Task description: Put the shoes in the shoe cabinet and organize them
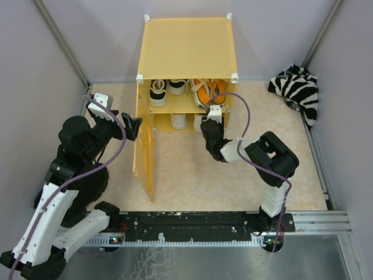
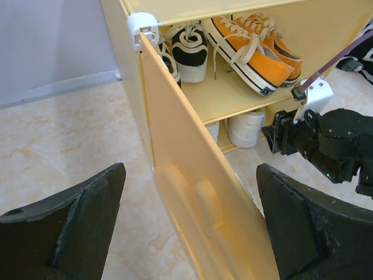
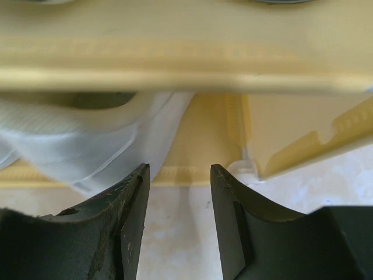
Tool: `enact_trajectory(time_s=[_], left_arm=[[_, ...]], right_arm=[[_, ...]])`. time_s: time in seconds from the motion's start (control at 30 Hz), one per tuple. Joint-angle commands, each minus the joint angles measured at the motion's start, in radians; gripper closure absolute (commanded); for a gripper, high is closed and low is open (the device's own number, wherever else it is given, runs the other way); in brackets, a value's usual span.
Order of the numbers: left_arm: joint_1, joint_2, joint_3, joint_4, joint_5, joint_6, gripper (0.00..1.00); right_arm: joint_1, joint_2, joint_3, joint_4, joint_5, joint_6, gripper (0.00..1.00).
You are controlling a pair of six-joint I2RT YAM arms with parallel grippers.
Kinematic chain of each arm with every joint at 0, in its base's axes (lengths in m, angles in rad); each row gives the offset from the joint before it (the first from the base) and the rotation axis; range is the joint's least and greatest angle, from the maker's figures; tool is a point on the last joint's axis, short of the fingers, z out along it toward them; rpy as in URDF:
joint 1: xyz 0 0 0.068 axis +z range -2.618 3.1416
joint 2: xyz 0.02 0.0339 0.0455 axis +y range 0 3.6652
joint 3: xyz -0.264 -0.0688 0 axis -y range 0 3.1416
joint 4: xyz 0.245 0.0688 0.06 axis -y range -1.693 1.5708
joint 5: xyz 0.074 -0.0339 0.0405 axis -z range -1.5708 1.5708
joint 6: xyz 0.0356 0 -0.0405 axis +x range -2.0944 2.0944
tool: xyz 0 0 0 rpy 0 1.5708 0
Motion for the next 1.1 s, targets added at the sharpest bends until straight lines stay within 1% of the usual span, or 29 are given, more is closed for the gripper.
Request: enact_trajectory(time_s=[0.0, 0.13, 0.23, 0.37, 0.5, 0.73, 0.83, 0.87, 1.0, 1.07], left_arm=[[-0.001, 0.007, -0.008, -0.074, -0.022, 0.022, 0.01], [-0.001, 0.015, -0.001, -0.074, -0.019, 0.015, 0.01], [-0.001, 0.016, 0.012, -0.077, -0.013, 0.002, 0.02], [0.0, -0.012, 0.033, -0.062, -0.017, -0.019, 0.01], [-0.001, -0.034, 0.069, -0.043, -0.034, -0.049, 0.01], [0.0, -0.087, 0.077, -0.041, -0.157, -0.111, 0.02], [-0.001, -0.108, 0.077, -0.042, -0.186, -0.142, 0.02], [-0.001, -0.109, 0.081, -0.057, -0.212, -0.151, 0.02], [-0.001, -0.063, 0.107, -0.193, -0.345, -0.202, 0.03], [-0.001, -0.047, 0.087, -0.24, -0.363, -0.23, 0.03]], right_arm=[[-0.058, 0.031, 0.049, 0.156, 0.038, -0.017, 0.54], [-0.065, 0.046, 0.059, 0.144, 0.014, -0.015, 0.54], [-0.06, 0.007, 0.034, 0.111, -0.014, 0.008, 0.55], [-0.03, -0.115, -0.043, 0.086, -0.04, 0.012, 0.55], [0.021, -0.243, -0.107, 0.019, -0.076, 0.027, 0.55], [0.061, -0.41, -0.216, -0.107, -0.132, 0.059, 0.55], [0.063, -0.5, -0.258, -0.19, -0.139, 0.079, 0.55], [0.062, -0.535, -0.268, -0.24, -0.139, 0.085, 0.55], [0.062, -0.72, -0.27, -0.443, -0.123, 0.109, 0.55], [0.063, -0.826, -0.244, -0.556, -0.122, 0.105, 0.54]])
